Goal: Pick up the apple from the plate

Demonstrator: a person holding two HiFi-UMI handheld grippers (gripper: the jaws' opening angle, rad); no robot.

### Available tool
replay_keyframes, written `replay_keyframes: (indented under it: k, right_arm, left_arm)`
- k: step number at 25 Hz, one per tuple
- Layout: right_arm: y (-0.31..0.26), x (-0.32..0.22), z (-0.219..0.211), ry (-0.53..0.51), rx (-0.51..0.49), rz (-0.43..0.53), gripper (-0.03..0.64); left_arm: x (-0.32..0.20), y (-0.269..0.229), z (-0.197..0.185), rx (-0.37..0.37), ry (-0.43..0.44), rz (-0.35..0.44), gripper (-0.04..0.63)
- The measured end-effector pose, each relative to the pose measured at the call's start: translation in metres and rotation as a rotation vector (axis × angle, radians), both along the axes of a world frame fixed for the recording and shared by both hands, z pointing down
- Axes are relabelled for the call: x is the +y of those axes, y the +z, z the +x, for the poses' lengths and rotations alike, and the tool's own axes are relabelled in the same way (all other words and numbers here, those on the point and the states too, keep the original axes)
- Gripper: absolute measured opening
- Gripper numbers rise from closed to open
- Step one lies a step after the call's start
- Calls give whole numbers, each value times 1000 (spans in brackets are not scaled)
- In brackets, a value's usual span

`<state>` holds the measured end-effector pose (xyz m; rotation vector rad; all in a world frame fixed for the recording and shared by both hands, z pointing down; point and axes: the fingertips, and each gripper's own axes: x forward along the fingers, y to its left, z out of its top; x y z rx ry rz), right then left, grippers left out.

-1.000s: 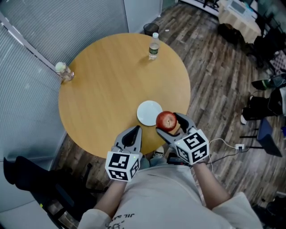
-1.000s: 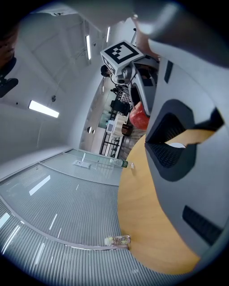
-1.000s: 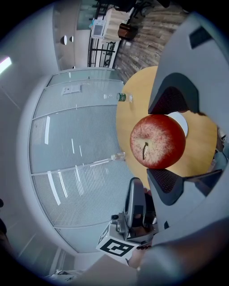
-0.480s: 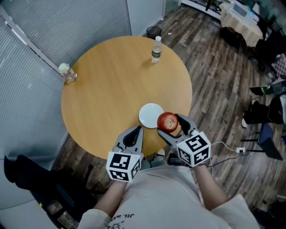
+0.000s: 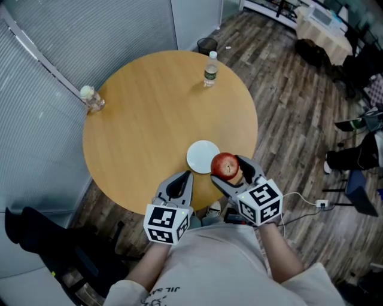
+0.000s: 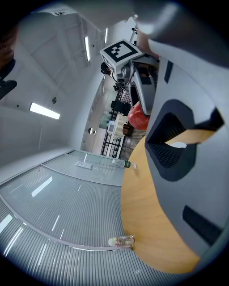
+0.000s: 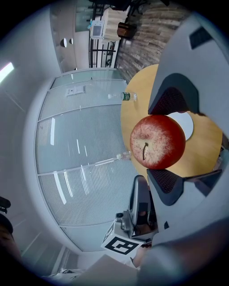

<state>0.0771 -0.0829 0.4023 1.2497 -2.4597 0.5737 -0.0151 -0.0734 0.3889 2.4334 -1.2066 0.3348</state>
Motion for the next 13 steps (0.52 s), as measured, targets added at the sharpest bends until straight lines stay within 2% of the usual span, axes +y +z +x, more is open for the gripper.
replay_keyframes:
  k: [13]
  right_arm:
    - [4, 1, -5, -6, -2, -12, 385]
  left_arm:
    - [3, 4, -3, -4, -3, -13, 3]
